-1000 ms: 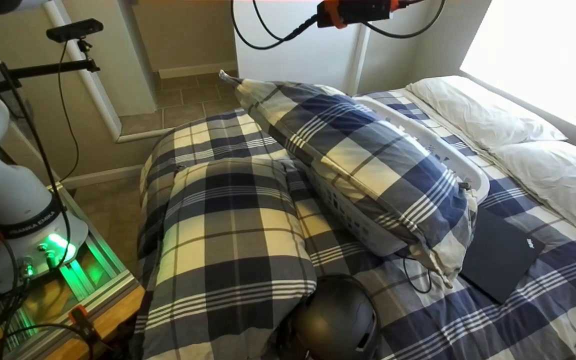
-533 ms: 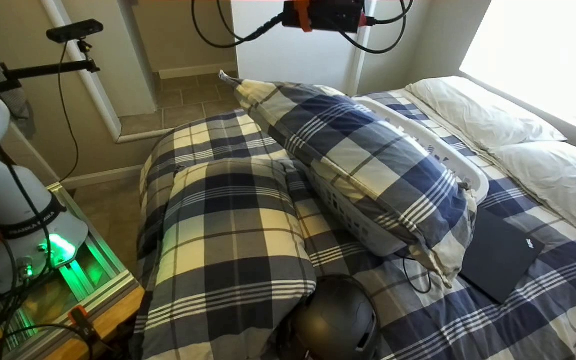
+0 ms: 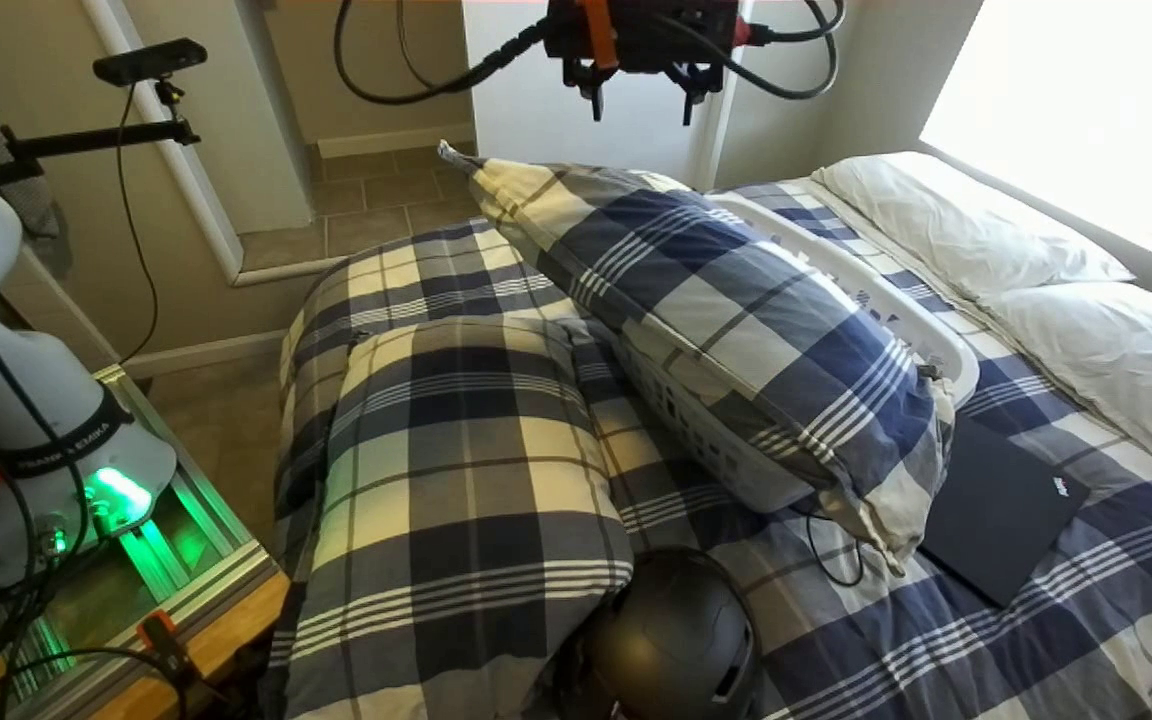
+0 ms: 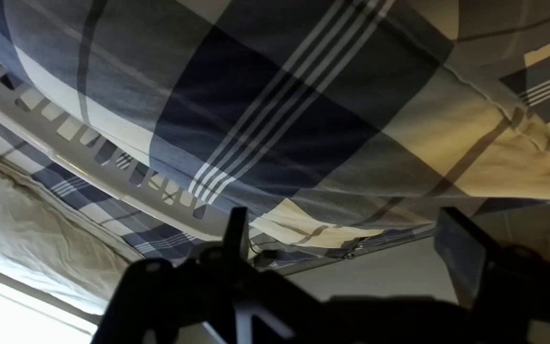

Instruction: Put the pillow on the left in the basket.

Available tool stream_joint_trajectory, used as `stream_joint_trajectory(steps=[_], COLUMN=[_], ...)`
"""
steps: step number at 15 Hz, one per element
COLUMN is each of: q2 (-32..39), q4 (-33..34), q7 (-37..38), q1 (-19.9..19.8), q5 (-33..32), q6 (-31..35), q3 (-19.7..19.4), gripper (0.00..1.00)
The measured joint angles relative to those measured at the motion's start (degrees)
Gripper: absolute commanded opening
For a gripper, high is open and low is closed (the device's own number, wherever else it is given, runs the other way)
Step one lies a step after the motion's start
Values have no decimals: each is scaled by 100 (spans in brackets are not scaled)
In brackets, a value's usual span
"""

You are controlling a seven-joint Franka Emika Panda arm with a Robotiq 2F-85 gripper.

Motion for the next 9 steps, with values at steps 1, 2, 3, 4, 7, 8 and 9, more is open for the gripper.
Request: stream_joint_trajectory(steps=[1, 2, 3, 4, 7, 8, 9], q2=[-1, 0, 0, -1, -35, -55, -68], q4=[2, 21, 63, 126, 266, 267, 267], q7=[-419, -834, -1205, -1523, -2129, -2221, -2253], q1=[-124, -258, -381, -479, -584, -583, -583], q5=[102, 216, 328, 484, 1027, 1148, 1183], q6=[-50, -131, -262, -411, -838, -928, -957], q3=[-1, 0, 2, 10, 74, 105, 136], gripper=[100, 100, 100, 100, 100, 100, 100])
